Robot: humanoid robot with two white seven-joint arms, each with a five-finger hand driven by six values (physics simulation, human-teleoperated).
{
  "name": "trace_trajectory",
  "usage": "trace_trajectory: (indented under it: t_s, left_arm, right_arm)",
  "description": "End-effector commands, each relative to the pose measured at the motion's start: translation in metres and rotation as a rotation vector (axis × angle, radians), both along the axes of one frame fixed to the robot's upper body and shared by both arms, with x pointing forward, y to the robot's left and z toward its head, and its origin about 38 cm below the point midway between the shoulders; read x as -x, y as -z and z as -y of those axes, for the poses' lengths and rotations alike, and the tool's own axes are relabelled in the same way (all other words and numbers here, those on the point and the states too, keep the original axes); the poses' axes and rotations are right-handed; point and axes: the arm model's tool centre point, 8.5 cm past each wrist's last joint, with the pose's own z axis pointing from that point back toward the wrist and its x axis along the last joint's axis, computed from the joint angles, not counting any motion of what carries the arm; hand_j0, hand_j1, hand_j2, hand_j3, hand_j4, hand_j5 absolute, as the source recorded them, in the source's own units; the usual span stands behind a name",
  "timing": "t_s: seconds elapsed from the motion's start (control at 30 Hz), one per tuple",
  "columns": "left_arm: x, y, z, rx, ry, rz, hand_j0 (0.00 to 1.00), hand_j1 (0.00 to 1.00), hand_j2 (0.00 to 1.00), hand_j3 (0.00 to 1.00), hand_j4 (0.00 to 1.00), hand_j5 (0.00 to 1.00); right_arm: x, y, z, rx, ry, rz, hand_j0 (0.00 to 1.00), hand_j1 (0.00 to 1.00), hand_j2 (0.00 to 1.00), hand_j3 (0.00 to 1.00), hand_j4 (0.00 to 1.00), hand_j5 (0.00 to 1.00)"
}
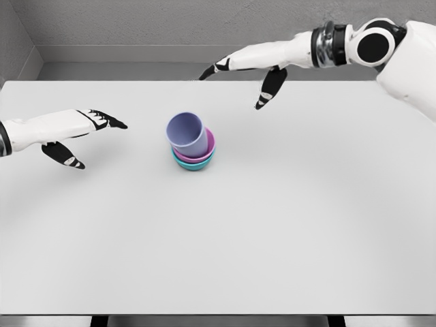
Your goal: Stacking bowl and cup with both arms
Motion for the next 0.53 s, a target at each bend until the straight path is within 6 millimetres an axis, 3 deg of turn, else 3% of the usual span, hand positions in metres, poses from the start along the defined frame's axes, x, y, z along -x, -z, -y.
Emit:
trace_trajectory:
  t_s: [0.0,0.1,0.3,0.5]
  left_arm:
    - [0.000,-0.001,0.000,0.006,-0.003,0.000,1.00,1.00,1.00,1.00,1.00,1.00]
    - [0.000,-0.001,-0.002,0.002,-0.005,0.000,1.00,1.00,1.00,1.00,1.00,1.00]
    - [0.000,-0.002,-0.006,-0.009,-0.012,0.000,1.00,1.00,1.00,1.00,1.00,1.00]
    - [0.000,-0.002,-0.006,-0.009,-0.012,0.000,1.00,1.00,1.00,1.00,1.00,1.00]
  right_arm:
    - [-0.002,-0.011,0.043,-0.054,0.081,-0.010,1.00,1.00,1.00,1.00,1.00,1.00]
    - [0.004,0.007,0.071,-0.076,0.130,-0.059,1.00,1.00,1.00,1.00,1.00,1.00]
    - [0.025,0.024,0.123,-0.046,0.189,-0.090,1.00,1.00,1.00,1.00,1.00,1.00]
    - [0.031,0.025,0.141,-0.036,0.214,-0.092,1.00,1.00,1.00,1.00,1.00,1.00]
